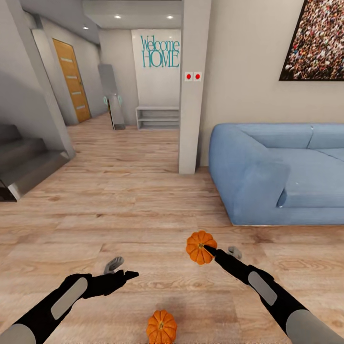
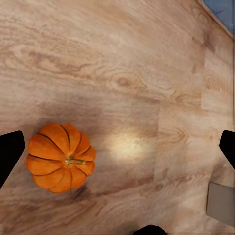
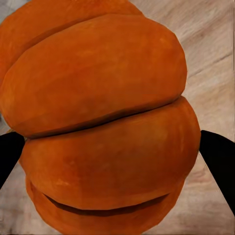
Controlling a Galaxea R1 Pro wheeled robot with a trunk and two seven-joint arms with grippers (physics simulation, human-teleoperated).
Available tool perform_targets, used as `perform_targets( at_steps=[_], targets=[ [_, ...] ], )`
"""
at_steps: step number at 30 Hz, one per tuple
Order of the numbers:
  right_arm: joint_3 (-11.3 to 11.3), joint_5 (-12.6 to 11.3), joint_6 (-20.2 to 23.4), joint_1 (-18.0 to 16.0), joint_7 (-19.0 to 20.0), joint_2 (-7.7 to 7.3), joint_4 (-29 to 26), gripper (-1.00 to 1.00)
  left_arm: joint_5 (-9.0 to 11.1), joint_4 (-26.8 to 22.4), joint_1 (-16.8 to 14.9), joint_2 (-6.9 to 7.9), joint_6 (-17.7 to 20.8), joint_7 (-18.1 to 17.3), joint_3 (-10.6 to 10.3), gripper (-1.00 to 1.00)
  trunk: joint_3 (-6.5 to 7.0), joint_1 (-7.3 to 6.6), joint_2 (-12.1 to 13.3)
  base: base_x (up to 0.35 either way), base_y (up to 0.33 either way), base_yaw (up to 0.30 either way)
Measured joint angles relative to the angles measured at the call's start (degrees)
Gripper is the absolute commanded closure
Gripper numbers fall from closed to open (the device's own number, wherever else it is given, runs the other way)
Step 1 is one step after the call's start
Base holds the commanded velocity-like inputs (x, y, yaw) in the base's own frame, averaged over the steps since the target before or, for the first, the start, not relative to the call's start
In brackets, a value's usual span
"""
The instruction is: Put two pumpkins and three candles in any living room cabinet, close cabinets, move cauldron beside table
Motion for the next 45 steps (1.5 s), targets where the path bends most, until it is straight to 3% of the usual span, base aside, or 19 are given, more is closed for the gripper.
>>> perform_targets(
  at_steps=[4, 7, 17, 45],
  targets=[
    [-4.8, -0.3, 4.0, 0.0, 0.3, 0.03, -0.4, 1.00, -2.9, 0.8, 0.0, -1.33, -0.2, 0.0, 0.3, -1.00, -0.72, 0.88, -1.6, 0.000, 0.000, 0.000],
    [-5.9, -0.2, 5.4, 0.0, 0.0, 0.13, -0.5, 1.00, -3.7, 2.8, 0.0, -2.65, -0.3, 0.0, 0.4, -1.00, -1.26, 1.54, -2.8, 0.000, 0.000, 0.000],
    [-6.2, -0.2, 5.5, -0.1, -0.2, 0.39, -0.4, 1.00, -4.7, 3.7, 0.0, -3.84, -2.5, 0.1, 0.3, -1.00, -3.43, 2.02, -3.4, 0.000, 0.000, 0.000],
    [-6.1, 0.0, 3.6, -0.1, -2.9, 0.40, -0.3, 1.00, -4.9, 3.8, -0.2, -3.25, -2.3, 0.0, 0.5, -1.00, -9.64, 2.74, -3.8, 0.000, 0.000, 0.000]
  ],
)
